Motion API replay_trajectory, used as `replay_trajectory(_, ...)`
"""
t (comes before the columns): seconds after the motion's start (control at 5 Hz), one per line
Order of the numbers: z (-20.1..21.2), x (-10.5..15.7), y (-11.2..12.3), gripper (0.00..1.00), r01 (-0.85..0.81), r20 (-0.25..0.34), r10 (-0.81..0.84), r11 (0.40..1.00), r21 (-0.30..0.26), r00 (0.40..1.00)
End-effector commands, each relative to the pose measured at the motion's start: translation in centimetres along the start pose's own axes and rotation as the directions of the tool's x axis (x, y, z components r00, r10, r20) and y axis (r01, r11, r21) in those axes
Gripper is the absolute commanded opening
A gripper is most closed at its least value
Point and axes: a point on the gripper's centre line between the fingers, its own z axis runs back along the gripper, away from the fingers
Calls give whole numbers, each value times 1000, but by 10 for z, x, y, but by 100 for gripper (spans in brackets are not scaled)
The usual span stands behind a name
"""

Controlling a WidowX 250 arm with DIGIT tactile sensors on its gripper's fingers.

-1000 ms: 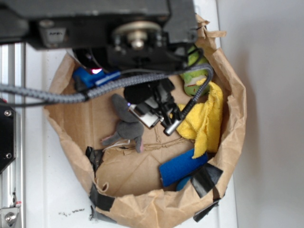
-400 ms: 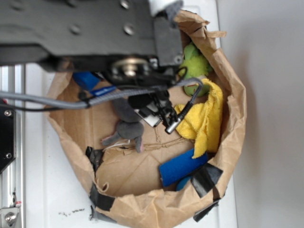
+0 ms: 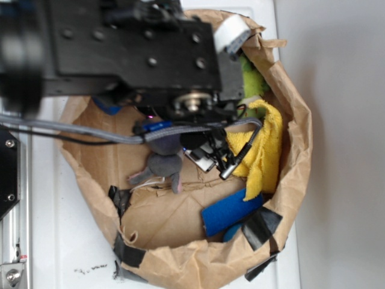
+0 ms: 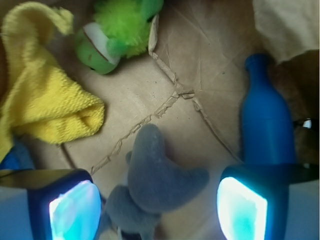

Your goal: Grab the blue bottle.

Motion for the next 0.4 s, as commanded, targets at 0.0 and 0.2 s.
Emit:
replay_trajectory(0.0, -24, 26, 12, 100, 0, 41, -3, 996, 85, 999)
replay_trajectory(0.2, -28, 34, 33, 100, 20, 47, -27, 990, 138, 999)
